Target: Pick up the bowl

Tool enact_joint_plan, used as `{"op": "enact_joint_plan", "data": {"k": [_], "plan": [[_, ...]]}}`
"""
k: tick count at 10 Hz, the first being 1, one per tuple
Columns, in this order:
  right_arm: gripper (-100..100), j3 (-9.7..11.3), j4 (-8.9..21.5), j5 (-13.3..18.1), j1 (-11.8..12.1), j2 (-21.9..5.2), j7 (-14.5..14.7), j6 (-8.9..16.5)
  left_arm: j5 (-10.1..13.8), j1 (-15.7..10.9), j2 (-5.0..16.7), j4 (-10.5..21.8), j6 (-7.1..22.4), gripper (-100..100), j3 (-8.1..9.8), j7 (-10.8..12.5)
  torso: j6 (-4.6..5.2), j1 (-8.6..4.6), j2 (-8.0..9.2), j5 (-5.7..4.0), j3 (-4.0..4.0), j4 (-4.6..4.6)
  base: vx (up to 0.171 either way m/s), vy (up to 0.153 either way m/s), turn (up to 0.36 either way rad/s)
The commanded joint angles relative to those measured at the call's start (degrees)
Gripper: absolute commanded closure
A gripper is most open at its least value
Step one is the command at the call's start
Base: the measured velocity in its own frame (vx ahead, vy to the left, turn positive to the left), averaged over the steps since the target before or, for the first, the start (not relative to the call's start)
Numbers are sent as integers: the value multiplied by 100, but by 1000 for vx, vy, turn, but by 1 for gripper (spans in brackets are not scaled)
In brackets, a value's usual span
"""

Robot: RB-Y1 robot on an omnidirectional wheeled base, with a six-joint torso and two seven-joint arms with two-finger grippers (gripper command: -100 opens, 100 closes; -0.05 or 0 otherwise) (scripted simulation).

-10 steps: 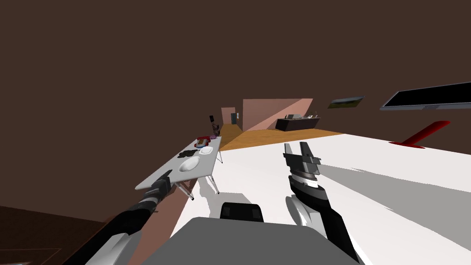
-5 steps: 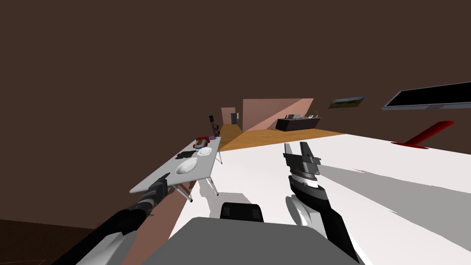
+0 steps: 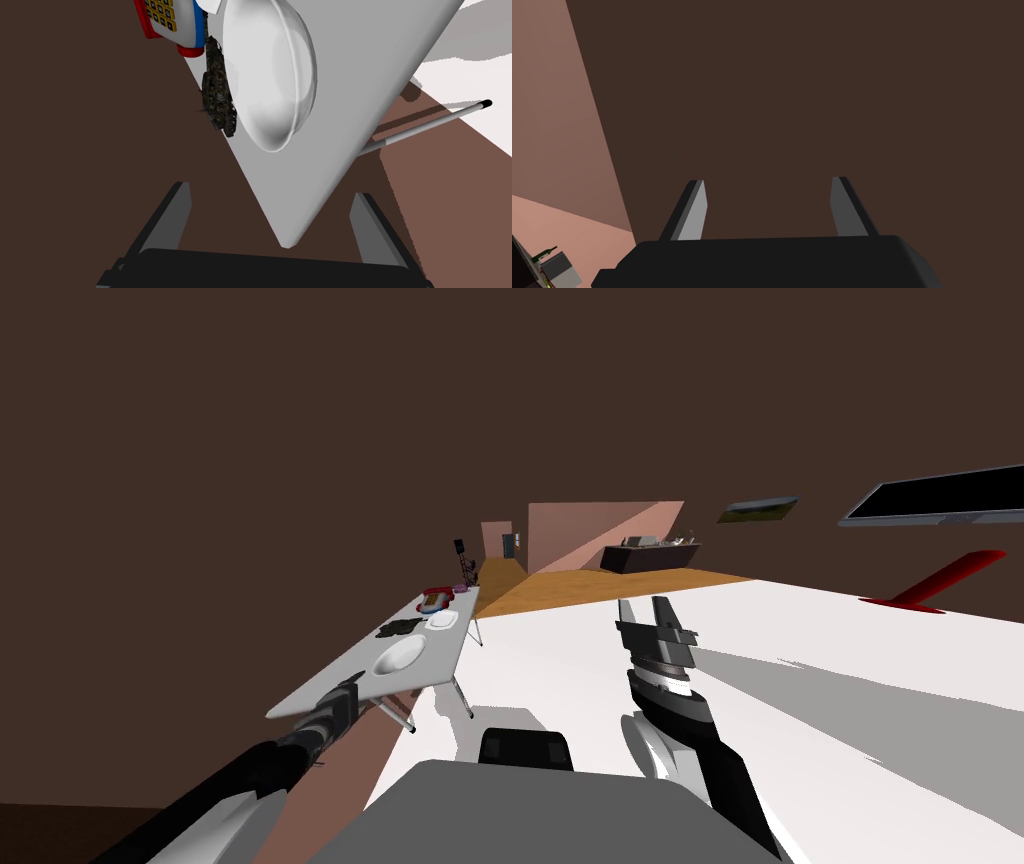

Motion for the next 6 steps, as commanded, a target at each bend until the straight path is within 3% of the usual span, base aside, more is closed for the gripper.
{"op": "enact_joint_plan", "data": {"k": [1,3,6], "plan": [[0,0,0,0,0,0,0,0,123,-29,105,-11,286,-100,90,90,0,0,0,0,0,0,75,7,13],[0,0,0,0,0,0,0,0,123,-29,105,-11,484,-100,90,90,0,2,-5,1,-3,-1,49,-1,2],[0,0,0,0,0,0,0,0,342,-66,281,-16,1023,-100,217,236,0,0,0,0,0,0,66,1,12]]}}
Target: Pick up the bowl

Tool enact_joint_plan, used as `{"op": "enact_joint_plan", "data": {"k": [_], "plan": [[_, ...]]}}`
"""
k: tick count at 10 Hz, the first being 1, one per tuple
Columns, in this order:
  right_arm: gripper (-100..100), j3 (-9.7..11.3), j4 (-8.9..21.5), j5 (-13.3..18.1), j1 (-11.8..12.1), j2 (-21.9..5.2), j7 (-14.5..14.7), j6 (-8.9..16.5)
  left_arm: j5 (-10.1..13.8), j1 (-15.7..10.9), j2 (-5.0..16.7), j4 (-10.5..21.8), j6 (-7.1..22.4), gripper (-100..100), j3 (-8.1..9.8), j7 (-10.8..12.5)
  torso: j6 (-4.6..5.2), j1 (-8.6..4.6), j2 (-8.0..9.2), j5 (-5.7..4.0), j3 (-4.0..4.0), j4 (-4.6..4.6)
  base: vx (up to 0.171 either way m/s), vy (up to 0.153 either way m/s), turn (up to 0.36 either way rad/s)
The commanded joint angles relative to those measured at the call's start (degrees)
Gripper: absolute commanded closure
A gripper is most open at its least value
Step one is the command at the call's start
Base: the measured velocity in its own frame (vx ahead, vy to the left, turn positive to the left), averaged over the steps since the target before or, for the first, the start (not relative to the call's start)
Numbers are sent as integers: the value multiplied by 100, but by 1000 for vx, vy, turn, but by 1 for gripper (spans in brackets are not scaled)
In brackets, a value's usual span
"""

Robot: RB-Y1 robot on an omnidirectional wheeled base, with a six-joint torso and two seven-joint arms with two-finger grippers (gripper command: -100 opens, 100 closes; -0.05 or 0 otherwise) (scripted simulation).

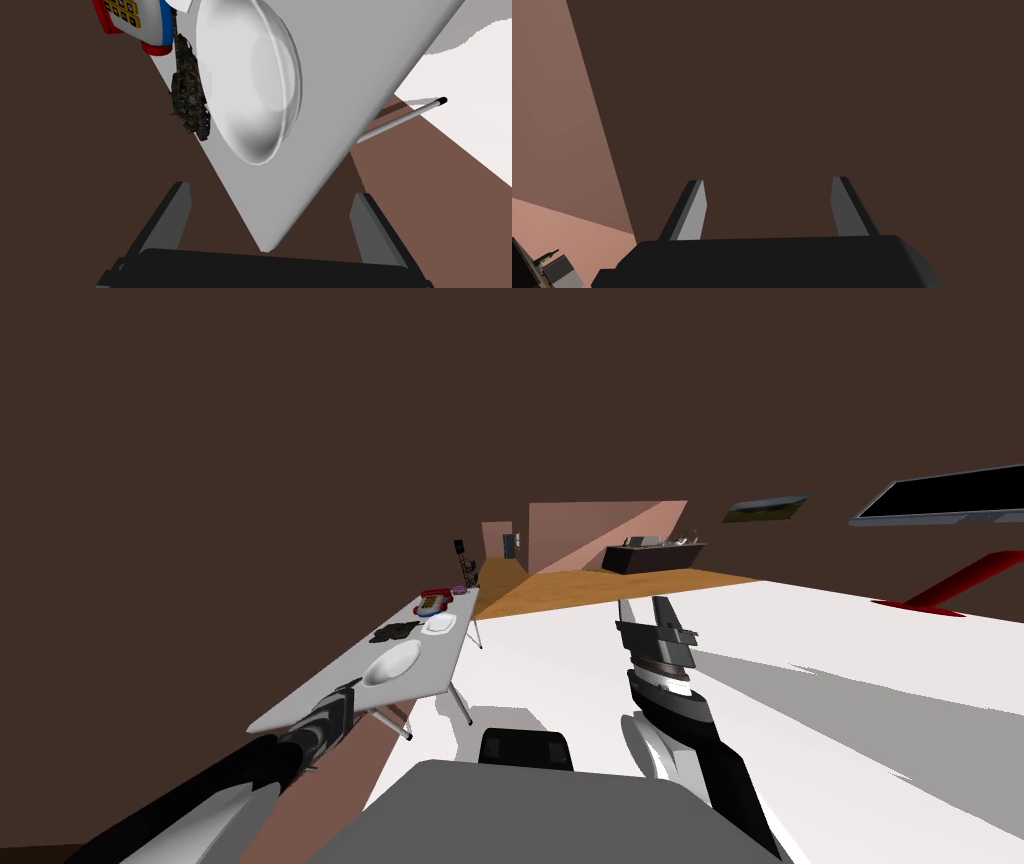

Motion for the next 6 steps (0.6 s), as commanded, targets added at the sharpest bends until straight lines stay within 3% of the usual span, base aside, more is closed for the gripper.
{"op": "enact_joint_plan", "data": {"k": [1,6], "plan": [[0,0,0,0,0,0,0,0,61,7,35,13,238,-100,25,32,0,0,0,0,0,0,71,14,6],[0,0,0,0,0,0,0,0,352,-65,270,26,1034,-100,143,233,0,0,-1,1,-1,-1,80,11,12]]}}
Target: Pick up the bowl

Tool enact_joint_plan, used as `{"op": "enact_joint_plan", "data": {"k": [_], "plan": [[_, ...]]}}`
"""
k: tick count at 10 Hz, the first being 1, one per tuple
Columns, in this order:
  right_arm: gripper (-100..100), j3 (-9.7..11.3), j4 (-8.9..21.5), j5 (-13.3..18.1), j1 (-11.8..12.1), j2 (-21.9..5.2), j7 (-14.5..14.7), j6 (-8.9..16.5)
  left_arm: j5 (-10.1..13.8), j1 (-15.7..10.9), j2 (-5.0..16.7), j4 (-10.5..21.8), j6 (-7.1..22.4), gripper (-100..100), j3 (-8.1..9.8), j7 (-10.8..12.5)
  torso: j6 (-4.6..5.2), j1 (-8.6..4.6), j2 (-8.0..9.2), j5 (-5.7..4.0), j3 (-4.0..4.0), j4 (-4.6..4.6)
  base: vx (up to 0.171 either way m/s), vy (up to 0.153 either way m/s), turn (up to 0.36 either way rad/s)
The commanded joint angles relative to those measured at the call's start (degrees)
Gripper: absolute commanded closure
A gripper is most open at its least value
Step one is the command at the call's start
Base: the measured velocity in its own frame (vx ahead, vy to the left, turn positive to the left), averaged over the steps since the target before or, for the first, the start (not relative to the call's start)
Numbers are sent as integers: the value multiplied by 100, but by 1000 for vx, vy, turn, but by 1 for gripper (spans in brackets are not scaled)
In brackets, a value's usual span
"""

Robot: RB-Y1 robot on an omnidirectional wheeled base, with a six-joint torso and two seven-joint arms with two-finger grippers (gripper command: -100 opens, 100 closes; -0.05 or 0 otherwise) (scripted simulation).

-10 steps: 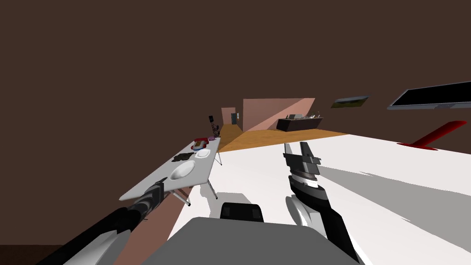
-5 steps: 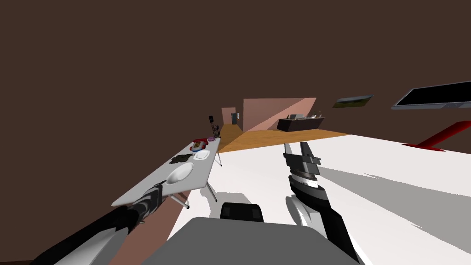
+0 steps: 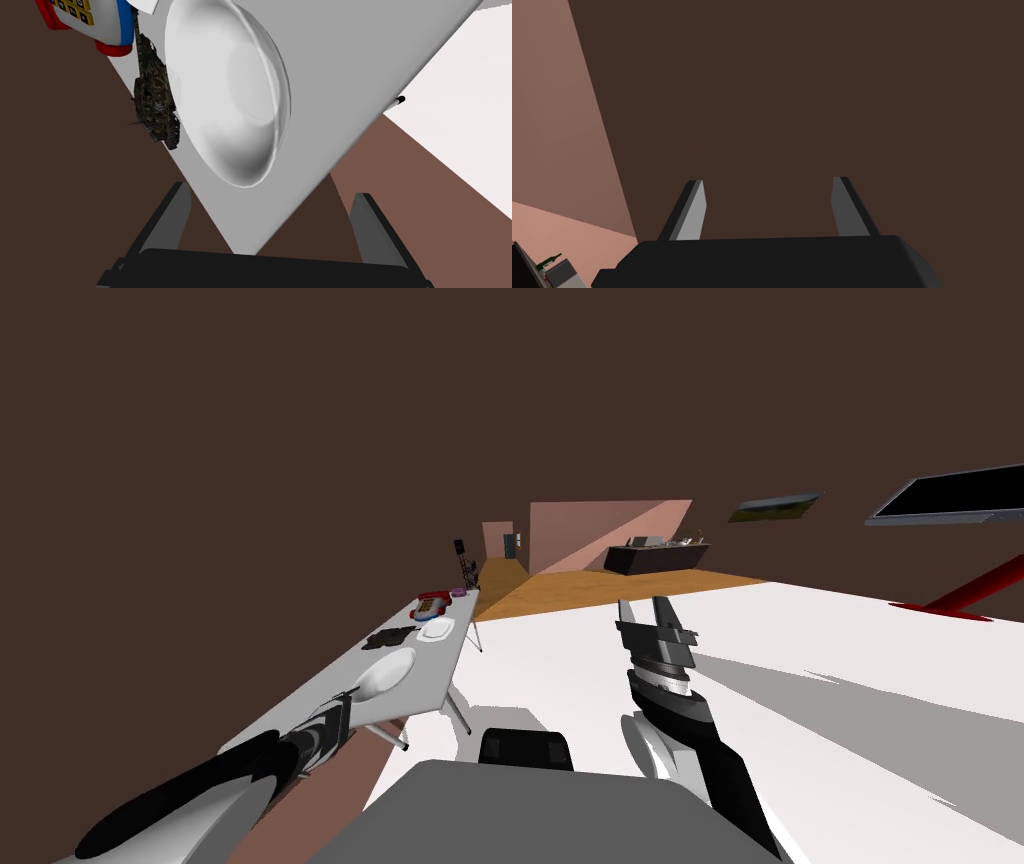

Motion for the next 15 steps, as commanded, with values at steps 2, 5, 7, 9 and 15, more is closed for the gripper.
{"op": "enact_joint_plan", "data": {"k": [2,5,7,9,15], "plan": [[0,0,0,0,0,0,0,0,136,-26,99,13,414,-100,38,93,0,-1,4,0,2,0,71,18,10],[0,0,0,0,0,0,0,0,282,-71,210,42,859,-100,55,196,0,1,6,0,3,1,76,24,12],[0,0,0,0,0,0,0,0,342,-88,251,61,1108,-100,52,239,0,3,-3,1,-2,-1,80,26,6],[0,0,0,0,0,0,0,0,434,-109,297,107,1384,-100,25,302,0,7,-1,2,-1,0,88,33,8],[0,0,0,0,-1,0,0,0,323,-262,273,521,1171,-100,-105,200,0,-6,29,0,16,6,26,4,-14]]}}
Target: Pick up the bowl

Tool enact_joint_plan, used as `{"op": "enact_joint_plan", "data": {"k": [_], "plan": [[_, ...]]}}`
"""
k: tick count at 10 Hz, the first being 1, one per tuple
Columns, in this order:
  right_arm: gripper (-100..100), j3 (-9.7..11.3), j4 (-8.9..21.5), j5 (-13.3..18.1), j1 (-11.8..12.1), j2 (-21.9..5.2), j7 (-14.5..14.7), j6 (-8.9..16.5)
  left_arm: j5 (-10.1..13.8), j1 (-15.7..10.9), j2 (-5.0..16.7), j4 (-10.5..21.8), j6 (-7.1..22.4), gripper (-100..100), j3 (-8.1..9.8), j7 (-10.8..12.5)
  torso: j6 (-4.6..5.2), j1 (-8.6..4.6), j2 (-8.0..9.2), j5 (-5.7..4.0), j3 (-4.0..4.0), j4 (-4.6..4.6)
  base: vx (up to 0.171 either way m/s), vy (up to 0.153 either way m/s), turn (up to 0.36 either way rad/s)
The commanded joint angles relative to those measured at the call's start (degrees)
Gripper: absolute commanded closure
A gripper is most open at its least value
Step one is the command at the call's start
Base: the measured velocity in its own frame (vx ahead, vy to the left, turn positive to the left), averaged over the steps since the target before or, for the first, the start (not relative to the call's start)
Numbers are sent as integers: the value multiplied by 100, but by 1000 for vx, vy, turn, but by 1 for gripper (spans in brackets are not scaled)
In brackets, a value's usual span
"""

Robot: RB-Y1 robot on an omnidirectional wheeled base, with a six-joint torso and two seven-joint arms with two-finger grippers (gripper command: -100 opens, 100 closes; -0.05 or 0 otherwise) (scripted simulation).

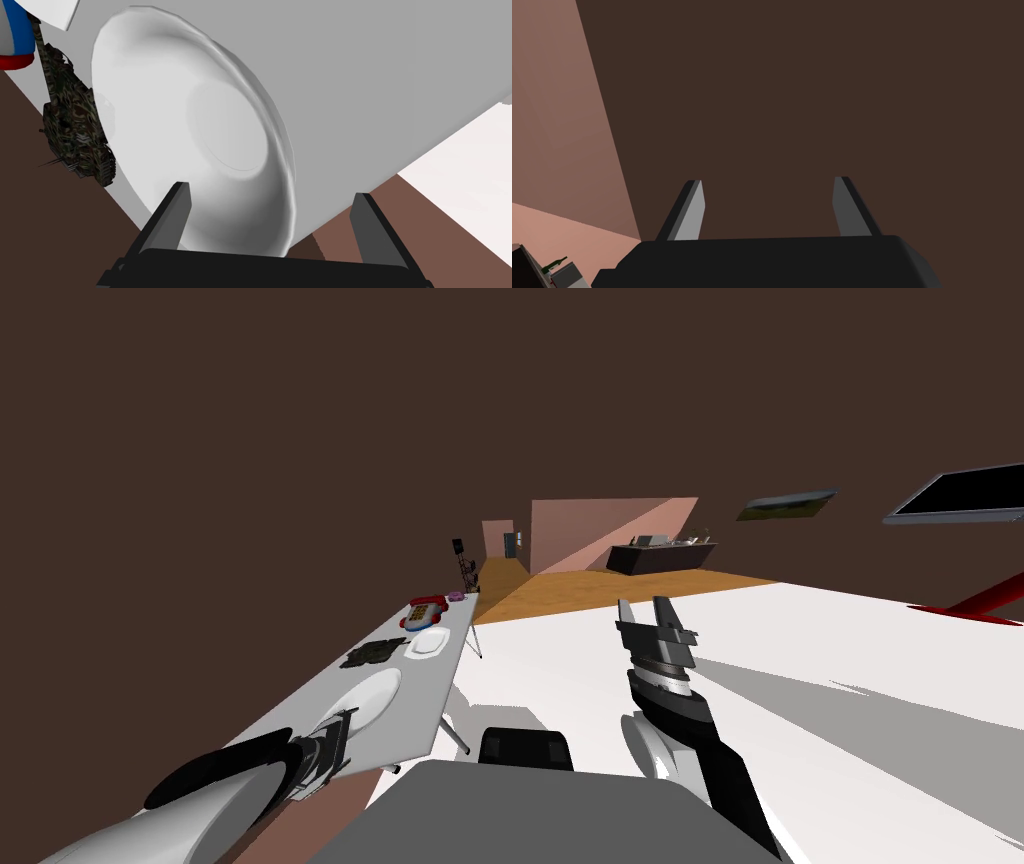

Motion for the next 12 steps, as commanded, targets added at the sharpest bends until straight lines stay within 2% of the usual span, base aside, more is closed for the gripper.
{"op": "enact_joint_plan", "data": {"k": [1,2,6,7,8,10,11,12], "plan": [[0,0,0,0,0,0,0,0,0,0,0,0,0,-100,0,0,0,0,0,0,0,0,0,0,0],[0,0,0,0,0,0,0,0,-4,-3,-2,15,-21,100,-4,-10,0,-1,2,-1,1,0,0,0,0],[0,0,0,0,0,0,0,0,-2,-2,-2,14,-15,100,-6,-10,0,-2,2,-2,2,2,0,0,0],[0,0,0,0,0,0,0,0,-3,-1,-2,15,-15,0,-6,-11,-1,-3,3,-3,3,2,0,0,0],[0,0,0,0,0,0,0,0,19,46,-2,-148,80,100,24,42,-1,-4,3,-3,3,2,-4,-1,25],[0,0,0,0,0,0,0,0,88,123,16,-343,203,100,89,95,-3,-9,9,-8,7,5,-7,-2,30],[0,0,0,0,0,0,0,0,61,81,20,-259,157,100,63,74,-3,-11,10,-8,8,5,0,0,0],[0,0,0,0,0,0,0,0,64,83,20,-270,173,0,65,81,-2,-10,9,-8,7,5,0,0,0]]}}
